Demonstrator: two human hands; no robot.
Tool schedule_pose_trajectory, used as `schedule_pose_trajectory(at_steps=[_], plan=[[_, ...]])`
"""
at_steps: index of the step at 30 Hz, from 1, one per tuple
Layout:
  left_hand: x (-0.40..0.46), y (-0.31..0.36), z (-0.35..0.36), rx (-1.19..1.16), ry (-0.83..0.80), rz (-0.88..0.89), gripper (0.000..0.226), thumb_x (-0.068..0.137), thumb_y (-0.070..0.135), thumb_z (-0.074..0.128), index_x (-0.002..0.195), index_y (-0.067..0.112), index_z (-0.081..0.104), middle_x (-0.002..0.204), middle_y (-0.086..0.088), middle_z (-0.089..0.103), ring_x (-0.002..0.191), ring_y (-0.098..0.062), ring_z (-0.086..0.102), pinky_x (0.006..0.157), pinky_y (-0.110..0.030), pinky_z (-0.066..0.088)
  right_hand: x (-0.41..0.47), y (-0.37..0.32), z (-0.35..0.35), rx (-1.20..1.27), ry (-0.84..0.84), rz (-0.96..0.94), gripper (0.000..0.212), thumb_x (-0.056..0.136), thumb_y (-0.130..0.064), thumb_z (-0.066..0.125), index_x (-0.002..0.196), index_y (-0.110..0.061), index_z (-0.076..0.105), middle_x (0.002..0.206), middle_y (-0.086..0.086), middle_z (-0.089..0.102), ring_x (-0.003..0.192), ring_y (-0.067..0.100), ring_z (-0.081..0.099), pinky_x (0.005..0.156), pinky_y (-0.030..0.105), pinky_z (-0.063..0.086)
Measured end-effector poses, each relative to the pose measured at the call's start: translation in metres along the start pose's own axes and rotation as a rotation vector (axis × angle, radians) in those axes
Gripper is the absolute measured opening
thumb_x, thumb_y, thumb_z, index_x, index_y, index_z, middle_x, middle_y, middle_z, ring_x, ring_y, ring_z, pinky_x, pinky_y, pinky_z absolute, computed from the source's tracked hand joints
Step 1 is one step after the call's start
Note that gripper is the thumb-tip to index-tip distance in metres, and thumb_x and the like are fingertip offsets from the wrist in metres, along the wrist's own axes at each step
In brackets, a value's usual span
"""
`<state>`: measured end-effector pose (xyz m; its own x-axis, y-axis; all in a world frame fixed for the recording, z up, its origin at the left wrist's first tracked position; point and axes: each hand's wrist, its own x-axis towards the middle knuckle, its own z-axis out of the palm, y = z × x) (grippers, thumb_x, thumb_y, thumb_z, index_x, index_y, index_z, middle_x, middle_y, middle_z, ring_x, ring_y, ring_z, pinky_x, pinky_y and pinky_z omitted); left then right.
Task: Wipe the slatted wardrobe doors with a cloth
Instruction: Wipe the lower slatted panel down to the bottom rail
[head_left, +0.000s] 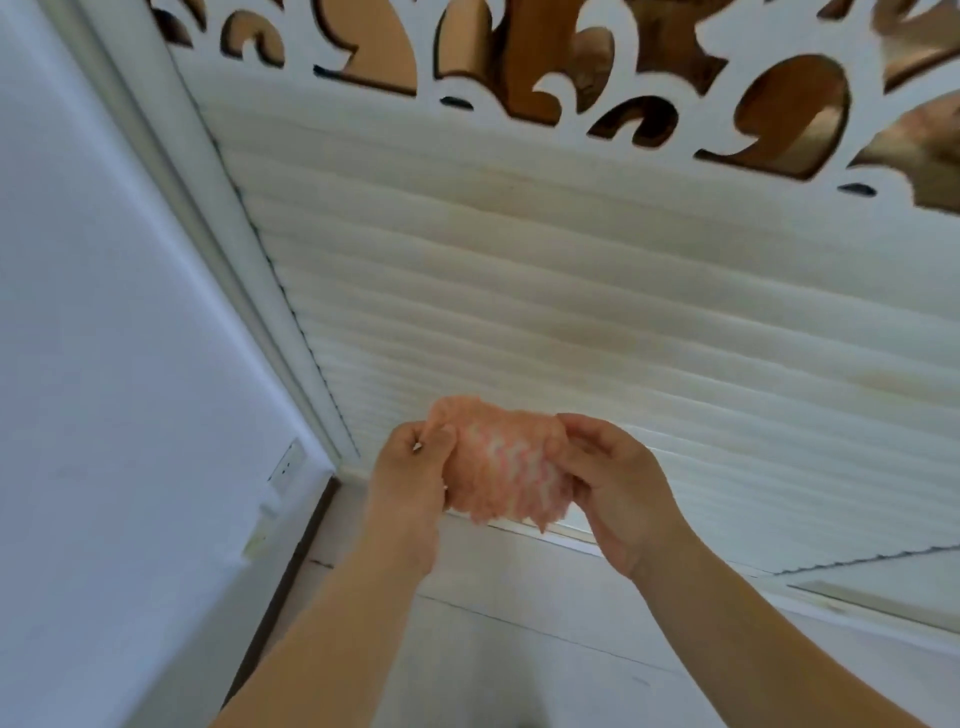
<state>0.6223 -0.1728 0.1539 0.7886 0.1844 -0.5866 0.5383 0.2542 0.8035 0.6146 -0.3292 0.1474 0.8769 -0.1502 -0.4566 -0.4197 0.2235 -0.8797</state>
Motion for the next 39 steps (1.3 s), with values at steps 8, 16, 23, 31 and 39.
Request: schedule_pose_trajectory(at_steps=[8, 16, 23, 31, 39], plan=[[0.037, -0.047, 0.01, -0.054, -0.139, 0.079, 0.028, 0.083, -0.002, 0.059, 0.104, 0.017, 0.059, 0.093, -0.005, 0.069, 0.074, -0.015, 0.069, 0.06, -0.031, 0.054, 0.037, 0.047, -0.001, -0.245, 0.107, -0.302, 0.028, 0.078, 0.009, 0.065, 0.073, -0.018, 0.061, 0.074, -0.004, 0.059, 0.066, 0.006, 0.054, 0.063, 0.016, 0.048], [0.089, -0.062, 0.018, 0.302, 0.036, 0.567, 0.009, 0.078, 0.002, 0.063, 0.083, 0.009, 0.061, 0.078, -0.019, 0.062, 0.068, -0.03, 0.057, 0.063, -0.038, 0.049, 0.074, 0.061, 0.012, -0.38, 0.098, -0.611, 0.043, 0.081, -0.004, 0.066, 0.103, -0.039, 0.055, 0.101, -0.009, 0.058, 0.087, 0.007, 0.061, 0.072, 0.017, 0.052], [0.12, -0.048, 0.028, 0.154, 0.176, 0.966, 0.016, 0.08, 0.007, 0.065, 0.079, 0.023, 0.063, 0.074, 0.001, 0.063, 0.068, -0.008, 0.058, 0.063, -0.025, 0.048, 0.103, 0.057, 0.028, -0.432, 0.215, -1.246, 0.035, 0.076, -0.004, 0.07, 0.084, -0.039, 0.069, 0.087, -0.013, 0.058, 0.081, -0.001, 0.058, 0.07, 0.007, 0.04], [0.108, -0.055, 0.037, -0.308, -0.285, 0.955, 0.032, 0.097, 0.031, 0.039, 0.116, 0.023, 0.063, 0.101, 0.004, 0.071, 0.084, -0.009, 0.066, 0.064, -0.024, 0.055, 0.121, 0.064, 0.042, -0.617, 0.193, -1.66, 0.026, 0.087, -0.03, 0.052, 0.105, -0.024, 0.069, 0.104, -0.01, 0.063, 0.097, 0.01, 0.057, 0.084, 0.01, 0.039], [0.077, -0.01, 0.032, -0.244, -0.372, 1.039, 0.057, 0.098, 0.045, 0.019, 0.095, 0.015, 0.068, 0.085, -0.003, 0.073, 0.078, -0.012, 0.065, 0.077, -0.029, 0.05, 0.113, 0.017, 0.044, -0.747, 0.415, -1.842, 0.034, 0.082, -0.013, 0.061, 0.116, -0.016, 0.063, 0.115, 0.001, 0.061, 0.099, 0.019, 0.051, 0.09, 0.005, 0.027]])
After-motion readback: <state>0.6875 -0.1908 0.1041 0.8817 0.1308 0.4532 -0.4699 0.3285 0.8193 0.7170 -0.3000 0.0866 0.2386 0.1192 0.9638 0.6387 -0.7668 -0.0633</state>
